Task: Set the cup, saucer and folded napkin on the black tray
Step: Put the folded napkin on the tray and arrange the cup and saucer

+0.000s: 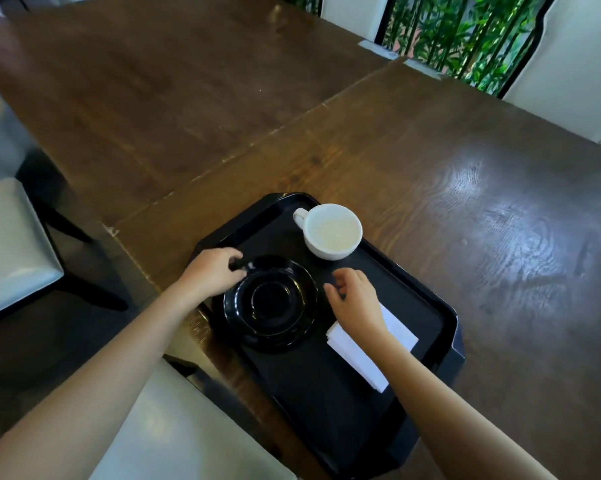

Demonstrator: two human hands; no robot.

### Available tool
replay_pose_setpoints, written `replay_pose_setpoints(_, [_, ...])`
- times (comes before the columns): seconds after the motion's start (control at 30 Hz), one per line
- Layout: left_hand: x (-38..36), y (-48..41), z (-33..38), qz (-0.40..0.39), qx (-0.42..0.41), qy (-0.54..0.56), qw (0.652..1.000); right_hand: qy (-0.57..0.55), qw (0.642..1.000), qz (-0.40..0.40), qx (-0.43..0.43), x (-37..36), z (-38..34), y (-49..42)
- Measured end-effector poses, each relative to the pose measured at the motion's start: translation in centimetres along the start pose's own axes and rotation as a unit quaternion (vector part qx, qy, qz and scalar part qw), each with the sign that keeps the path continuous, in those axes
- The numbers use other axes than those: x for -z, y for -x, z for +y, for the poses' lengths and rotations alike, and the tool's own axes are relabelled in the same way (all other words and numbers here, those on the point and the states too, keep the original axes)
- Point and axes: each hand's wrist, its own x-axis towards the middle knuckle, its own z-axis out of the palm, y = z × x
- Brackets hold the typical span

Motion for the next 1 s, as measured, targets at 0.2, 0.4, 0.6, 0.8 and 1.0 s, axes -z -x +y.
replay_pose_setpoints(0.2, [-1.4, 1.9, -1.2, 0.038, 0.027, 0.041, 0.998, 0.068, 0.995, -0.067, 0.012, -1.6, -1.6, 0.6])
replay_pose_setpoints(0.4, [-1.0, 2.0, -1.3, 0.065, 0.032, 0.093, 0.993, 0.024, 0.996, -0.07, -0.047, -2.5, -2.3, 0.5])
replay_pose_setpoints(0.6, [-0.4, 1.6, -1.2, 0.049, 0.032, 0.082, 0.995, -0.021, 0.996, -0.068, -0.057, -2.3, -2.3, 0.4])
replay_pose_setpoints(0.8, [-0.1, 1.1, 0.7, 0.09, 0.019, -0.035, 0.995, -0.061, 0.994, -0.05, -0.069, -1.1, -1.8, -0.2])
replay_pose_setpoints(1.0, [-1.2, -1.3, 7.8, 0.028, -0.039, 0.237, 0.97, -0.12, 0.989, 0.028, -0.086, 3.2, -0.8, -4.2])
